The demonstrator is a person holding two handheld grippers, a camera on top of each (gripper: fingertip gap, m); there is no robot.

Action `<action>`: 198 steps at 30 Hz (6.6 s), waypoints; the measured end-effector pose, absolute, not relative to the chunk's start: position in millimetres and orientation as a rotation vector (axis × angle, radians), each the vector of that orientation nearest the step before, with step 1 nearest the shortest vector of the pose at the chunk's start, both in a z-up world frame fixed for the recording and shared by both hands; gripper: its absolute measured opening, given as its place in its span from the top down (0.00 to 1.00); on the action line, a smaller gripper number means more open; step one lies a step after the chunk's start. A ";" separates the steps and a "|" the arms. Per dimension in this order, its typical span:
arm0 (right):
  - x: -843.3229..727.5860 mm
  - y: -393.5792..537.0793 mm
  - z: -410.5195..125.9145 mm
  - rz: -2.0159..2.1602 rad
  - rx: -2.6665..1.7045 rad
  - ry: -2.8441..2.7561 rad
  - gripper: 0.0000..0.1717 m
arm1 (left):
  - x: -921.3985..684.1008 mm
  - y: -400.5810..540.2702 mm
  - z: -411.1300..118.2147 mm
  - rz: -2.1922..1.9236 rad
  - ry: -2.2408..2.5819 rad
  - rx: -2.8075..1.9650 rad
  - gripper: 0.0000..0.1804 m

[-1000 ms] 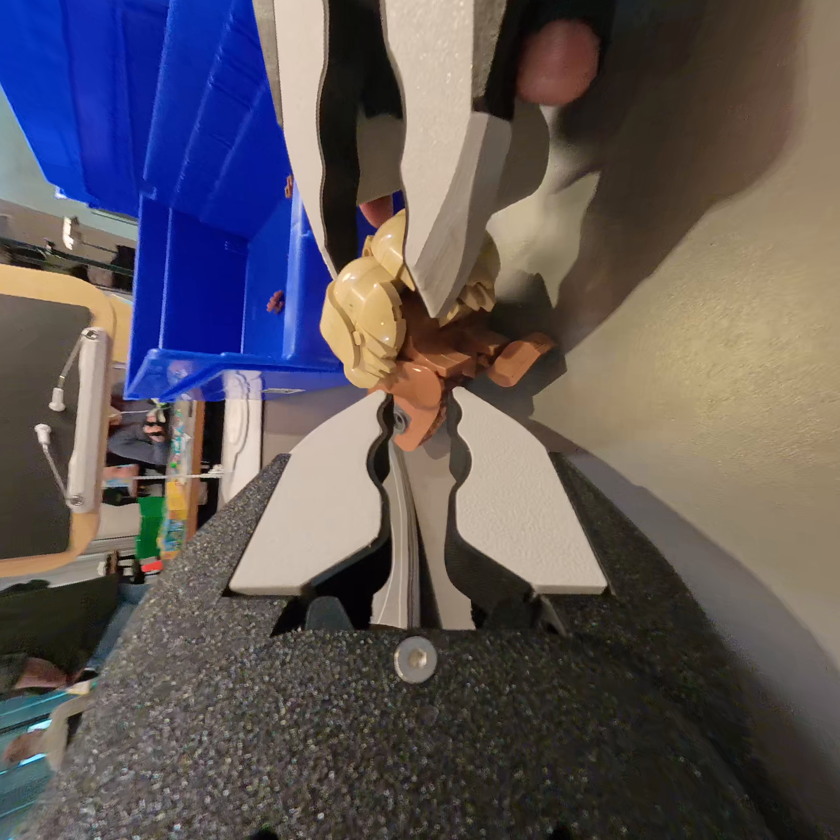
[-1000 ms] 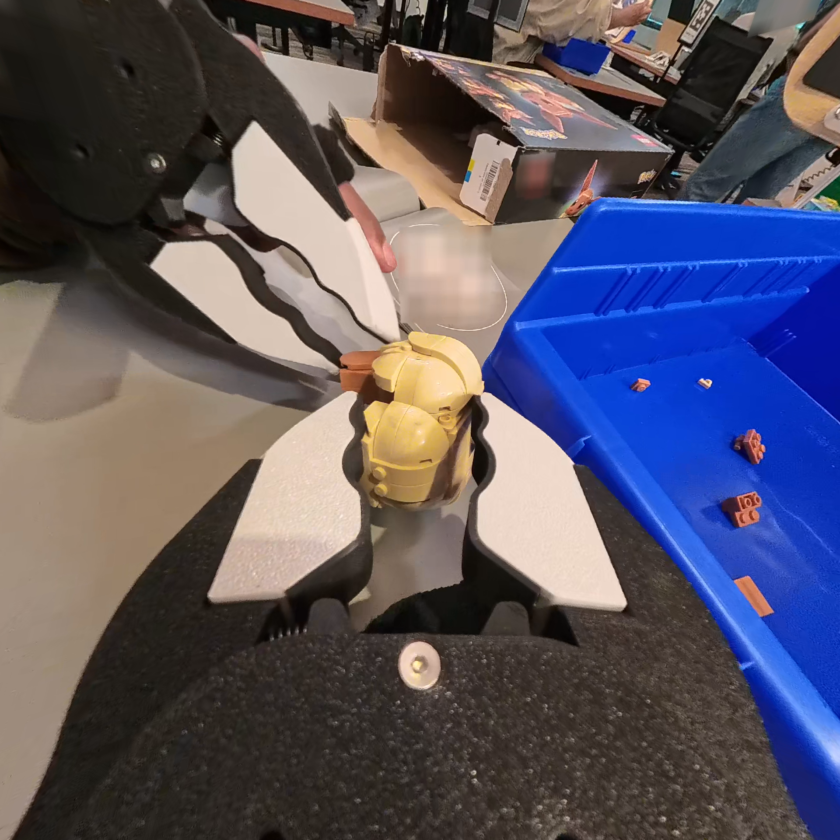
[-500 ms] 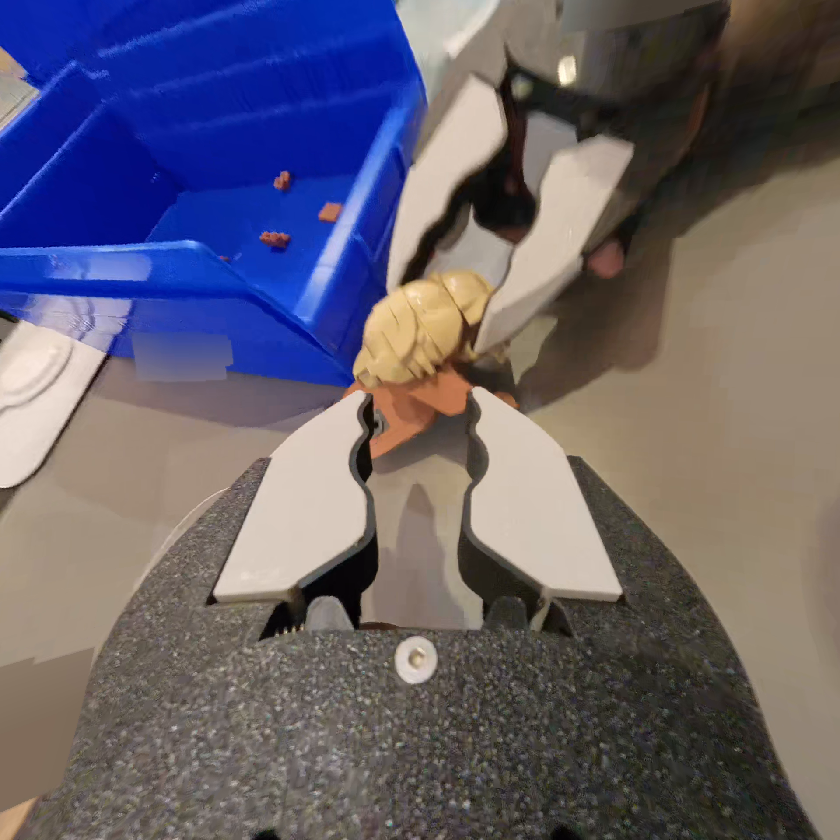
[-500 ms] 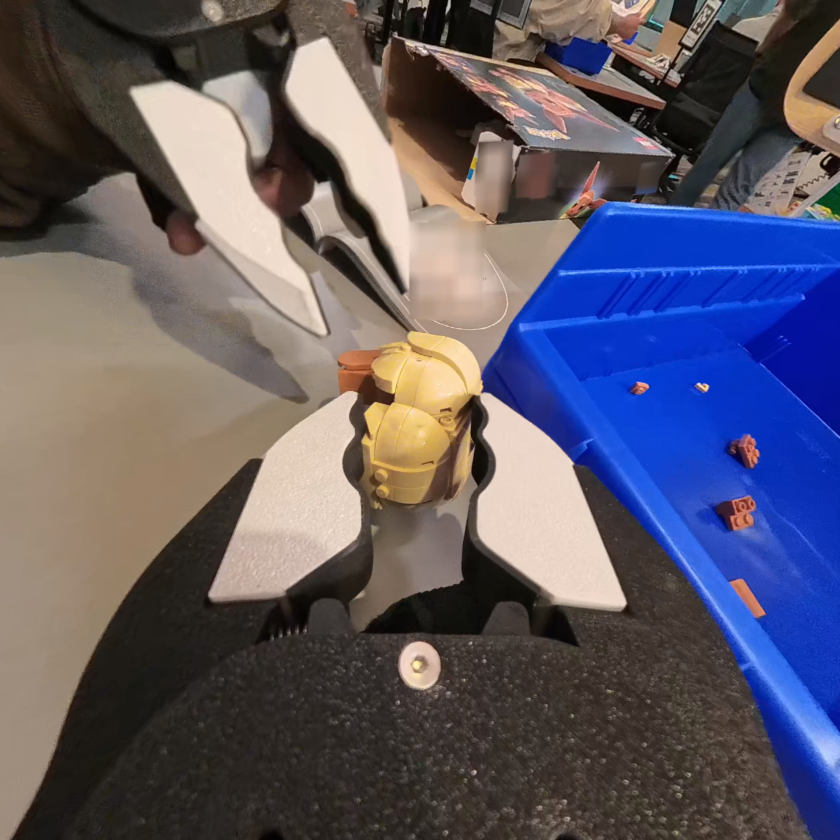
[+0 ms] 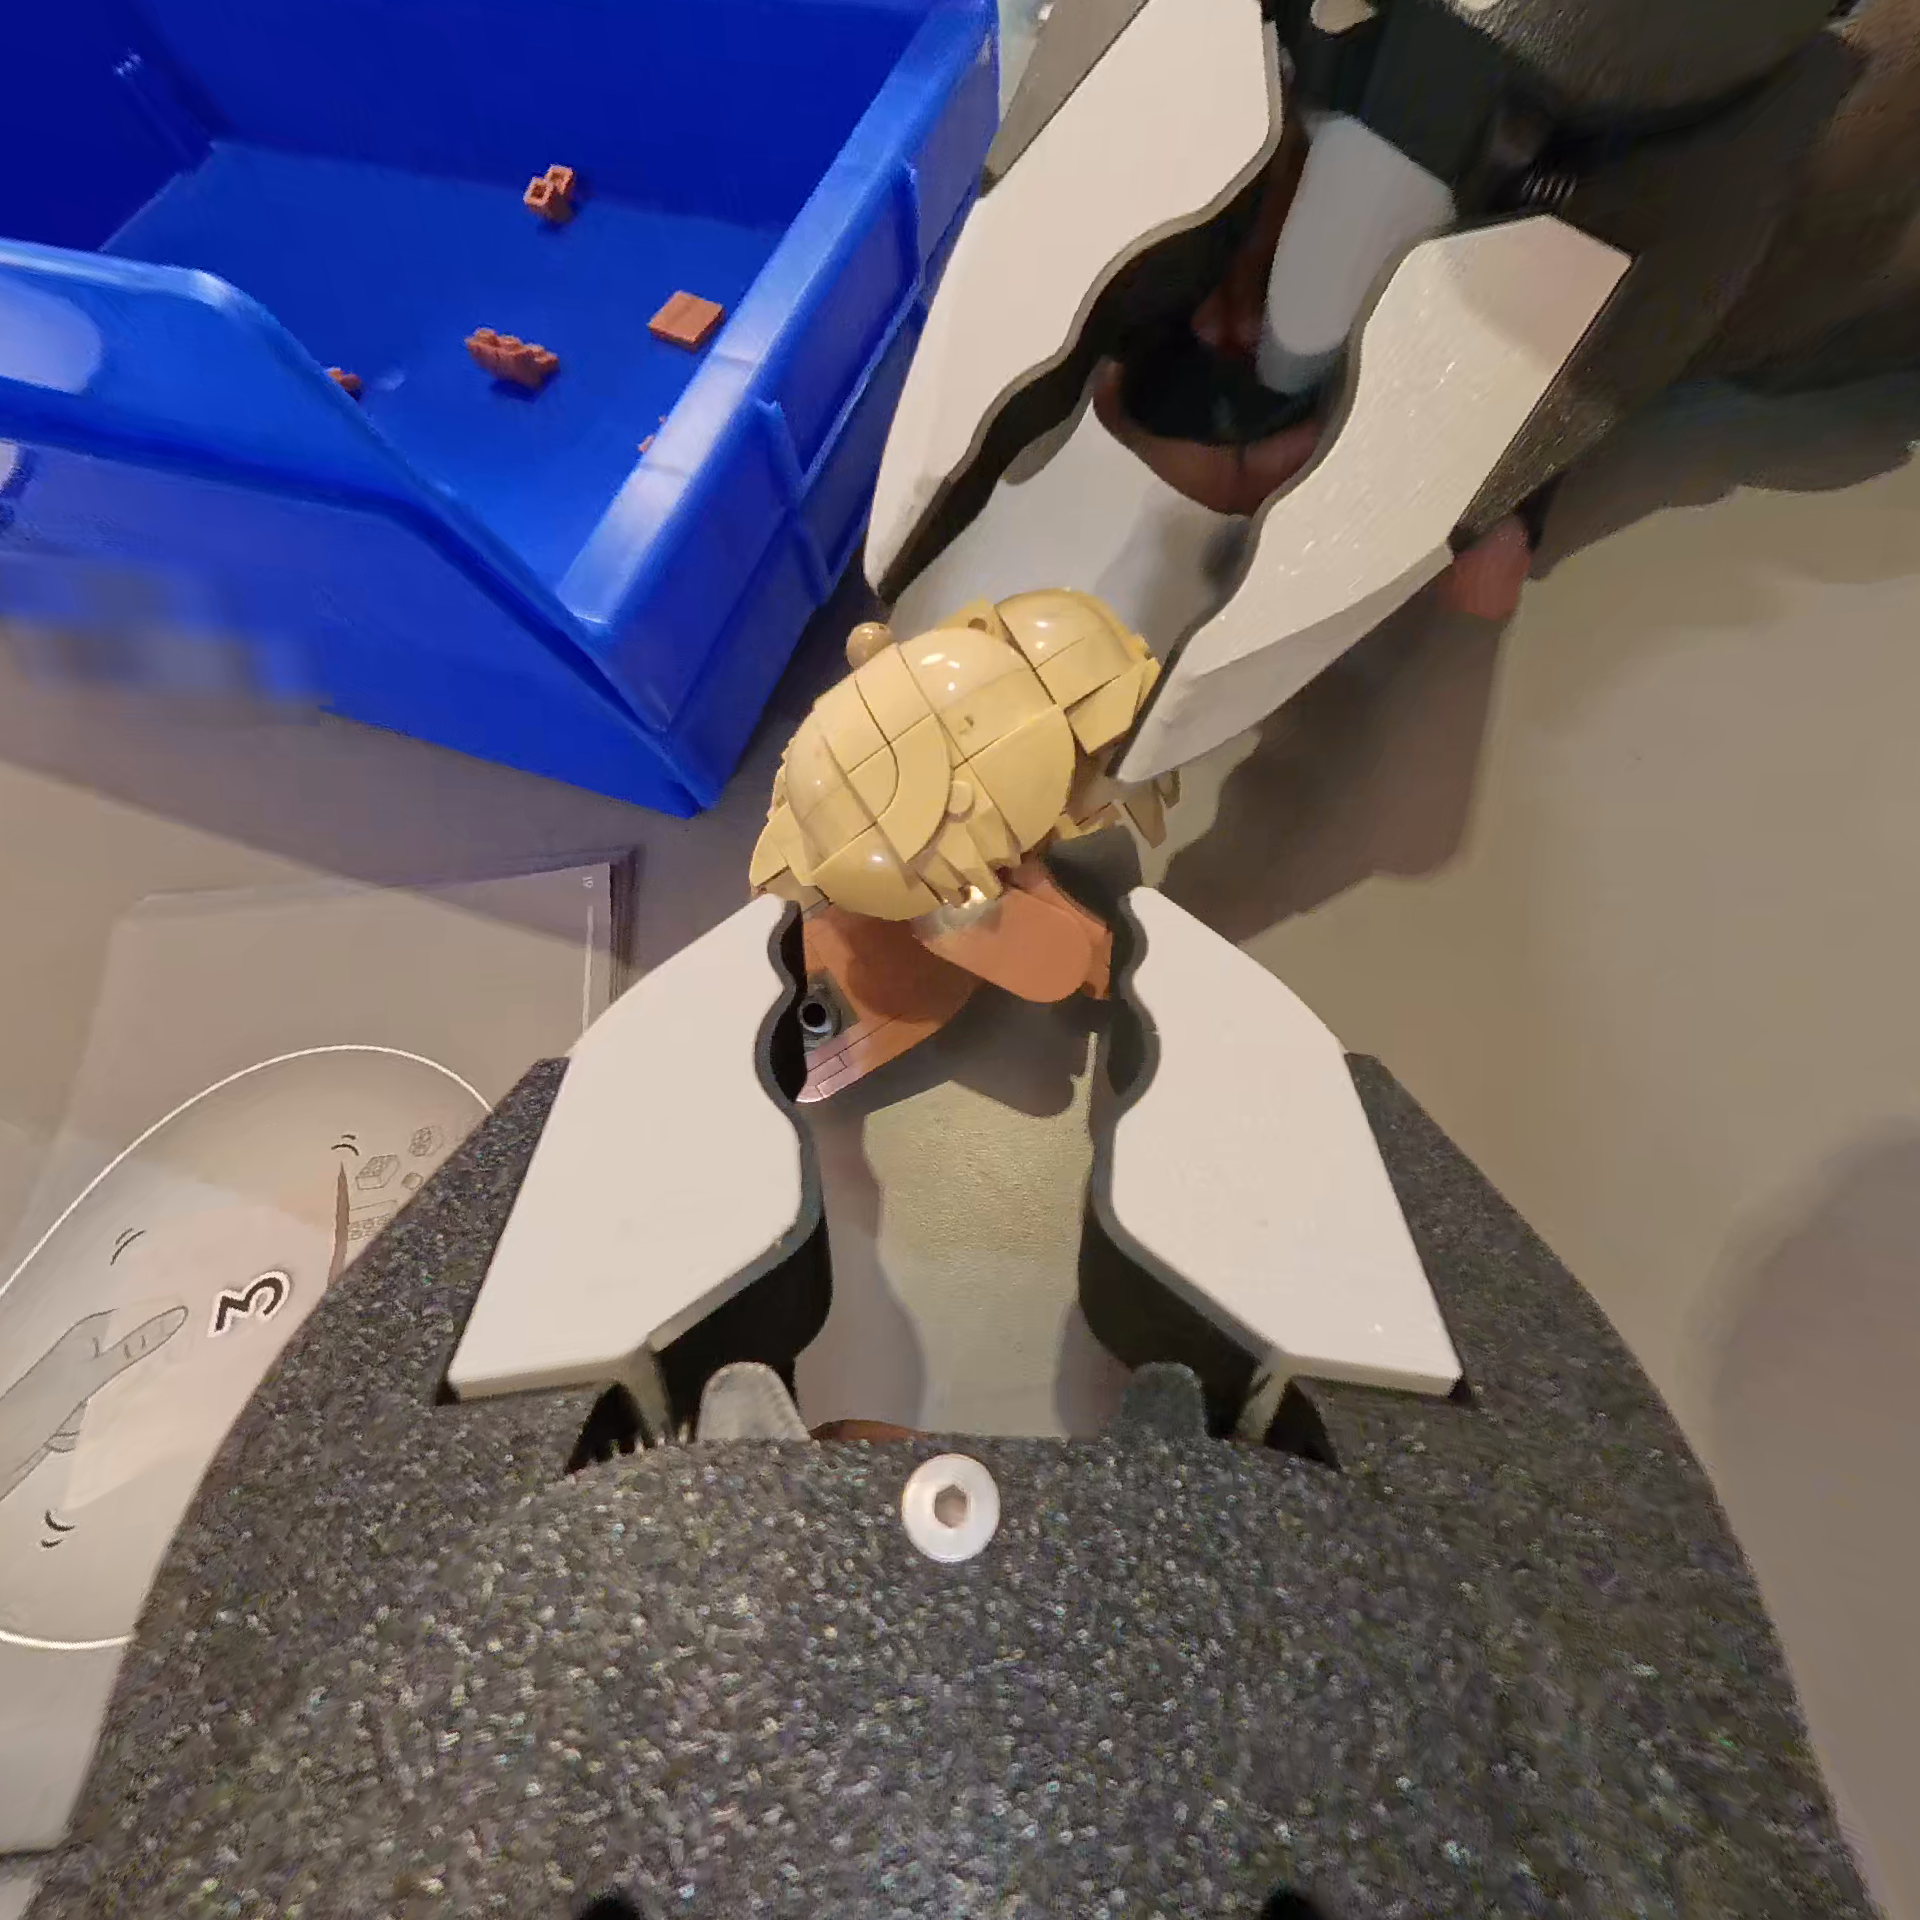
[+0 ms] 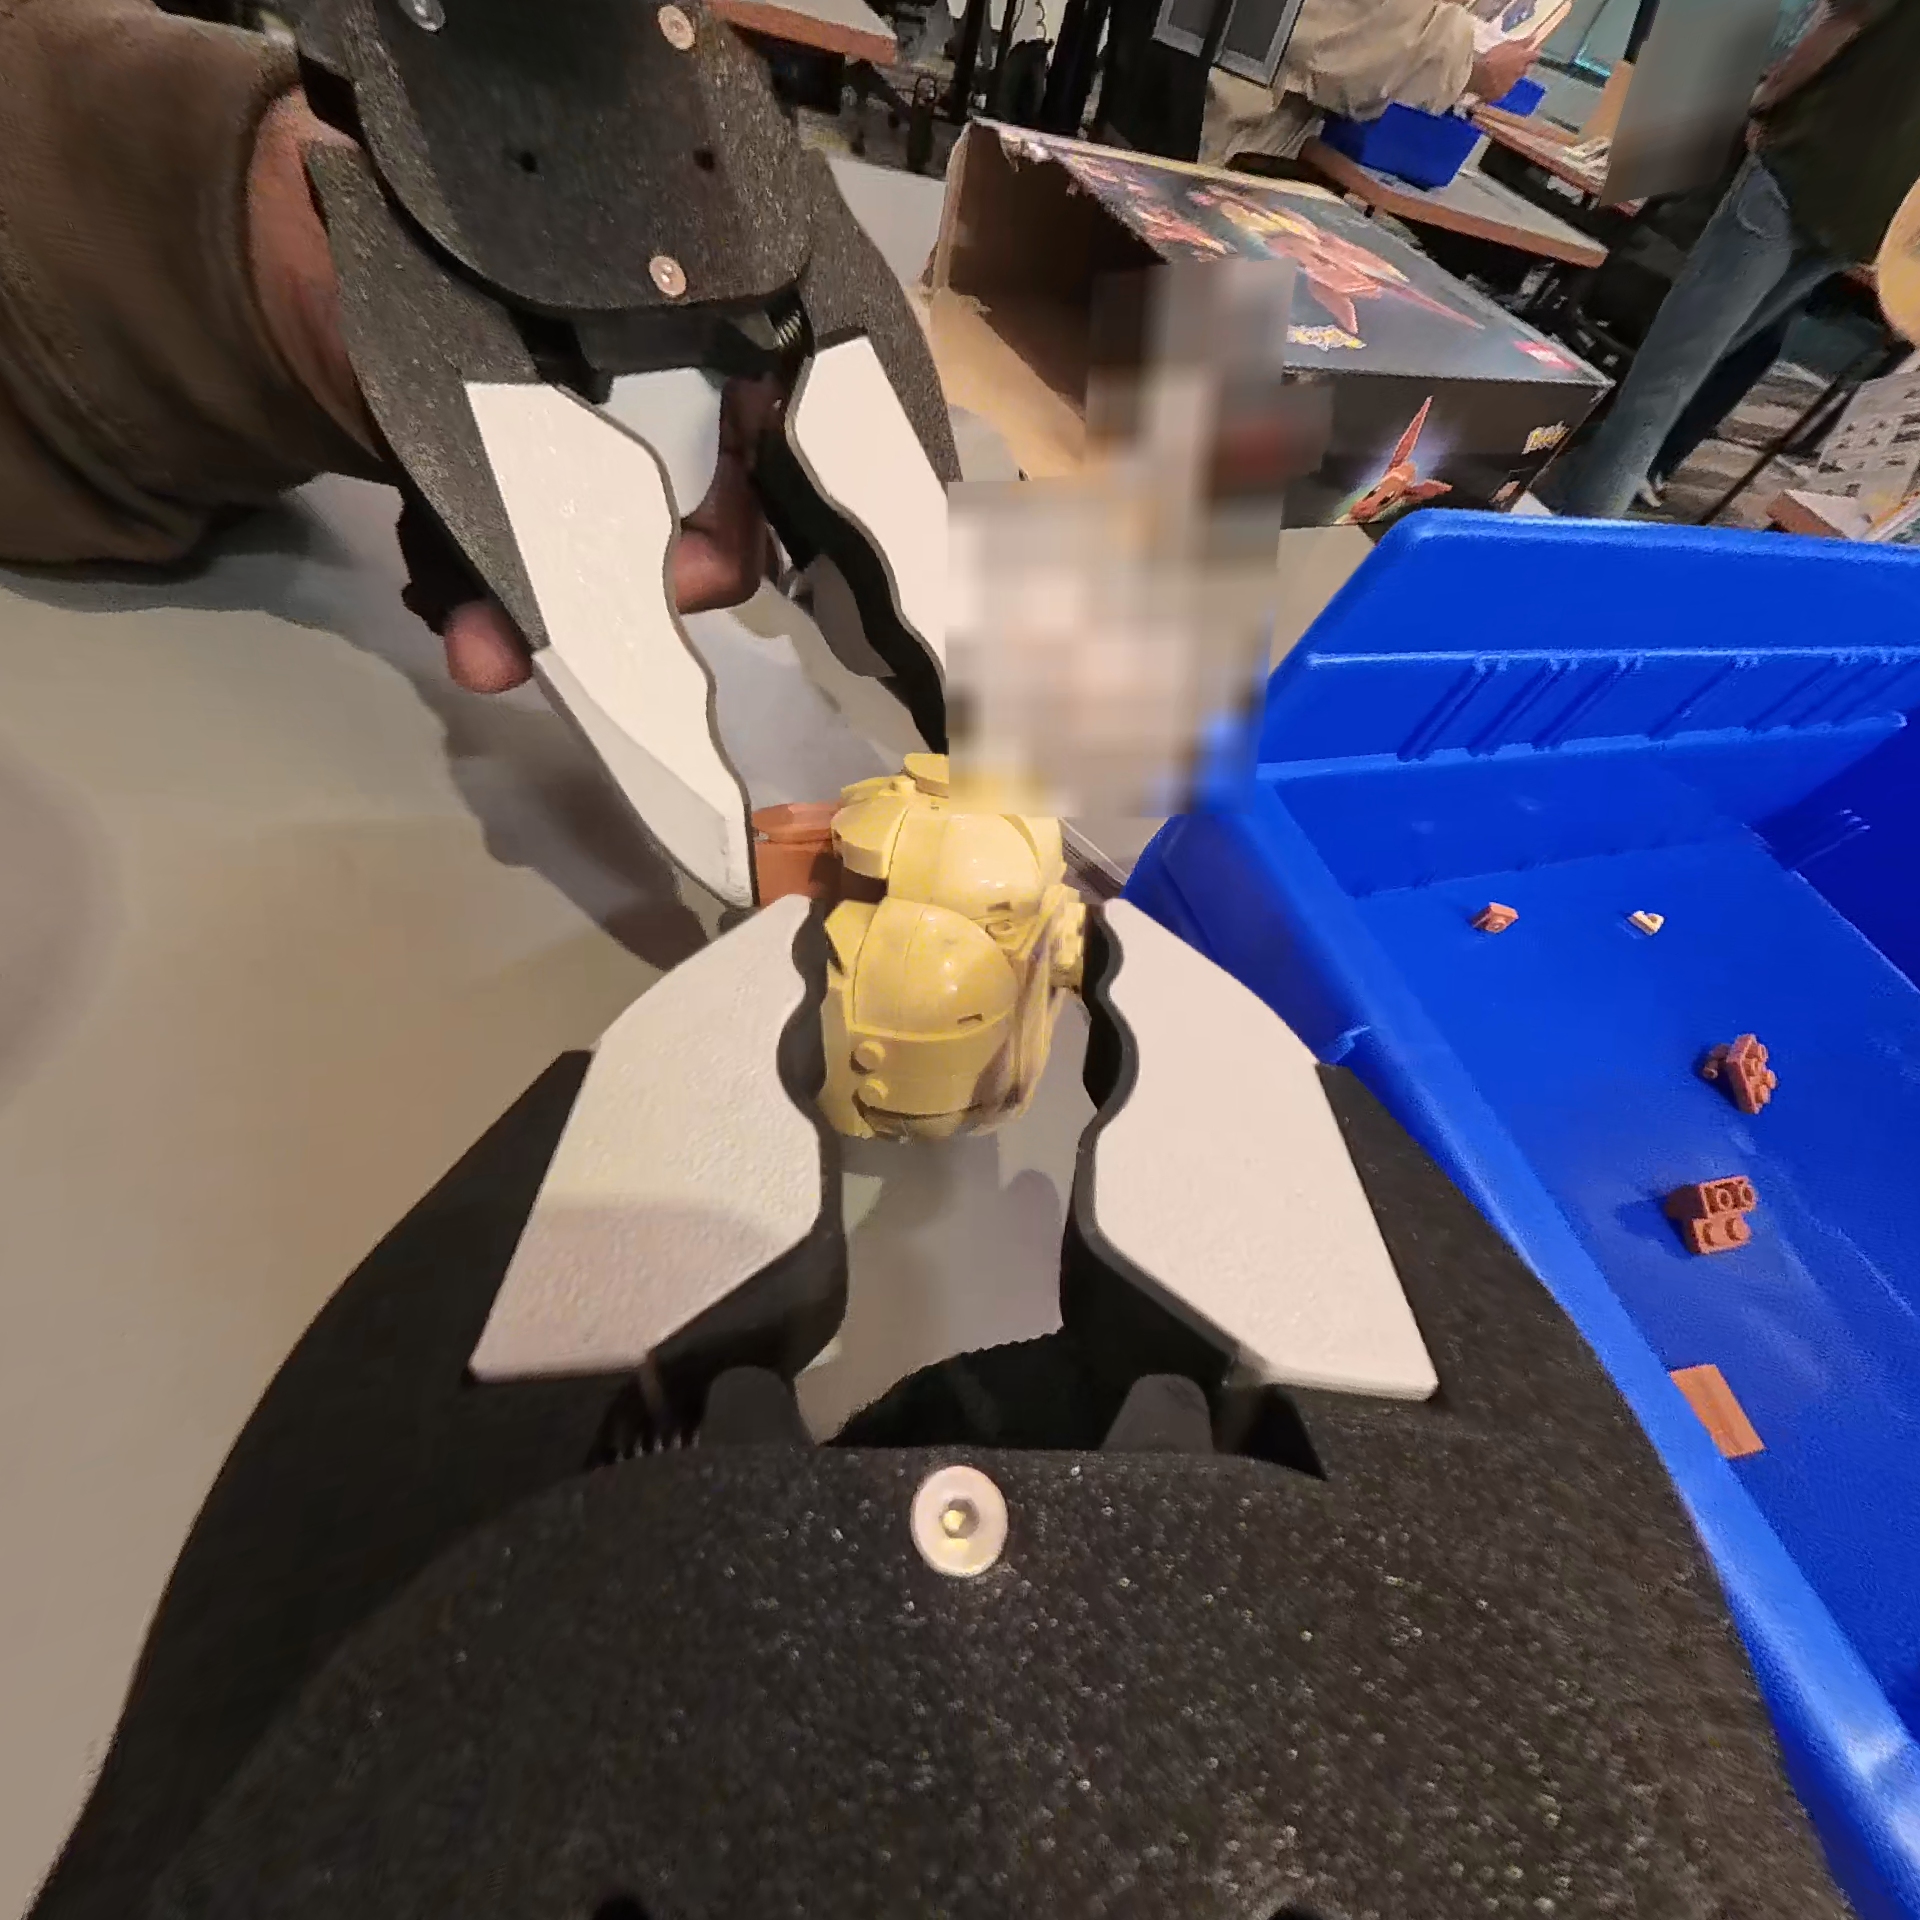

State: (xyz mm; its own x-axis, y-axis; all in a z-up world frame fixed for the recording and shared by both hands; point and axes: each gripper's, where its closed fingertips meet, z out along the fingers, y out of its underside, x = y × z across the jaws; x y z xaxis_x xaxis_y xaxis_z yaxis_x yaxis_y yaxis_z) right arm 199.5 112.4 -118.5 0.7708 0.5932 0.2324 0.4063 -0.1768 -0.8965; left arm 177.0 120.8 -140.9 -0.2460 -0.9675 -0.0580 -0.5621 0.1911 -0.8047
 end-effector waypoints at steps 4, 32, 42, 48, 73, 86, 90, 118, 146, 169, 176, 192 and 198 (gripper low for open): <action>197.8 112.2 -124.0 0.217 -1.826 -0.781 0.72 | 178.4 119.1 -143.1 -0.917 1.882 -1.463 0.66; 190.7 110.2 -128.0 0.061 -1.793 -0.880 0.72 | 181.1 110.9 -124.6 -1.027 1.839 -1.411 0.67; 194.3 101.1 -134.3 0.117 -1.808 -0.951 0.69 | 189.3 108.4 -126.7 -0.833 1.954 -1.286 0.68; 191.9 103.9 -137.5 0.132 -1.797 -0.930 0.68 | 190.0 107.0 -124.6 -0.659 2.001 -1.318 0.74; 184.0 99.0 -124.2 0.196 -1.699 -0.961 0.69 | 186.4 102.5 -131.3 -0.886 1.983 -1.375 0.74; 185.5 98.2 -125.7 0.171 -1.704 -0.969 0.72 | 180.4 104.9 -125.4 -0.807 1.966 -1.395 0.75; 187.0 97.9 -124.9 0.168 -1.698 -0.983 0.70 | 180.8 103.1 -125.4 -0.818 1.975 -1.373 0.76; 181.8 99.7 -133.4 0.218 -1.769 -0.924 0.73 | 181.1 98.2 -126.8 -0.746 2.007 -1.306 0.75; 206.4 123.9 -130.2 0.092 -1.884 -0.537 0.73 | 198.6 116.6 -110.9 -0.049 1.765 -0.861 0.95; 211.3 125.1 -130.4 0.096 -1.888 -0.527 0.73 | 195.1 120.0 -96.3 -0.326 1.681 -0.991 0.98; 211.4 125.4 -130.4 0.087 -1.888 -0.526 0.73 | 198.5 118.0 -102.9 -0.214 1.684 -0.954 0.92; 211.8 126.0 -130.6 0.078 -1.888 -0.523 0.73 | 197.4 120.5 -111.8 -0.168 1.683 -1.028 0.93; 212.3 126.2 -130.4 0.085 -1.891 -0.517 0.73 | 197.3 120.7 -110.4 -0.211 1.668 -1.045 0.94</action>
State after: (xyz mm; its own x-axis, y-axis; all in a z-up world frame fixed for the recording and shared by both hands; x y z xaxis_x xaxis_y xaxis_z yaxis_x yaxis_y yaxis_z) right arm 212.3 126.2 -130.4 0.9016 0.3907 0.1857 0.3104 -0.2853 -0.9068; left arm 197.3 120.7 -110.4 -0.0083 -0.7192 -0.6947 -0.5239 0.5949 -0.6096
